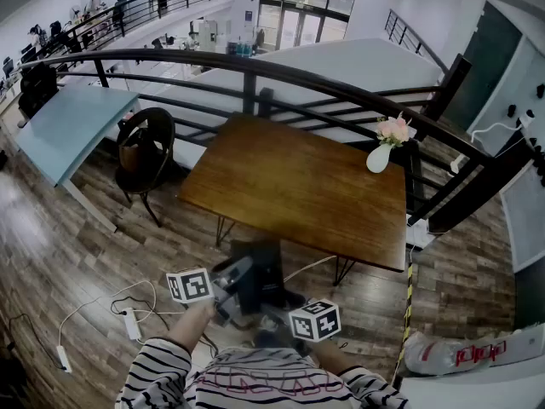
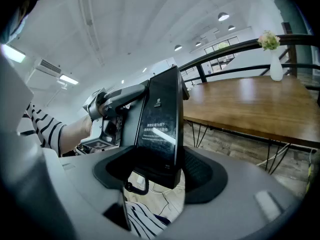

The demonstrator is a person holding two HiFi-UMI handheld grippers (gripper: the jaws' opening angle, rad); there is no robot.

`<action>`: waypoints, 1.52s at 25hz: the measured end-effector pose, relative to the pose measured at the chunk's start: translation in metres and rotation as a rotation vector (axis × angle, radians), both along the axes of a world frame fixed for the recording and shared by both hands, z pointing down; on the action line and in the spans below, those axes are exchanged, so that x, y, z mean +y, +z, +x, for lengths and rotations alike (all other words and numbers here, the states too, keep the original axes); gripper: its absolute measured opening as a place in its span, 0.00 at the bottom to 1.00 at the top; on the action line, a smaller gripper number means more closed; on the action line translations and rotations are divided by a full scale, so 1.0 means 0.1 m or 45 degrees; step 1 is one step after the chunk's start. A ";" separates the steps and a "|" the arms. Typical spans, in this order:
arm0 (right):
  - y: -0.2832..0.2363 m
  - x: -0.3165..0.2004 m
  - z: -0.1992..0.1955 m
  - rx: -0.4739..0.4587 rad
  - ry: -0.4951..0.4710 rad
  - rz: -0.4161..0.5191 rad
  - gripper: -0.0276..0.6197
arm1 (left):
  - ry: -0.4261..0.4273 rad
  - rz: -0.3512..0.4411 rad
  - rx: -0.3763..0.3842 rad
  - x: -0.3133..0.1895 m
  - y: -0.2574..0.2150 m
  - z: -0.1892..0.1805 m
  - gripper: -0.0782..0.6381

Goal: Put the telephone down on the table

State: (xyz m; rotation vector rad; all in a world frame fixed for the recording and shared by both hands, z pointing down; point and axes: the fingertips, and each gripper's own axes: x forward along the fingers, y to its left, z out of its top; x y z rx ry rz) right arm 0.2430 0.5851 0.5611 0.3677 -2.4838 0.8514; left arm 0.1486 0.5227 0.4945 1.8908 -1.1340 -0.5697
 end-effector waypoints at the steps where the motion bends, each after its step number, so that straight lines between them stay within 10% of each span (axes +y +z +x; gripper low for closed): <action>1: 0.00 0.03 -0.01 0.001 0.003 -0.002 0.49 | 0.004 0.001 -0.001 0.03 -0.01 0.00 0.37; 14: 0.04 -0.22 -0.36 0.021 -0.026 -0.023 0.49 | -0.022 -0.016 0.019 -0.21 0.06 -0.38 0.37; 38: 0.18 -2.65 -1.08 0.009 -0.037 -0.077 0.48 | -0.022 -0.042 -0.001 -2.64 0.19 -1.08 0.37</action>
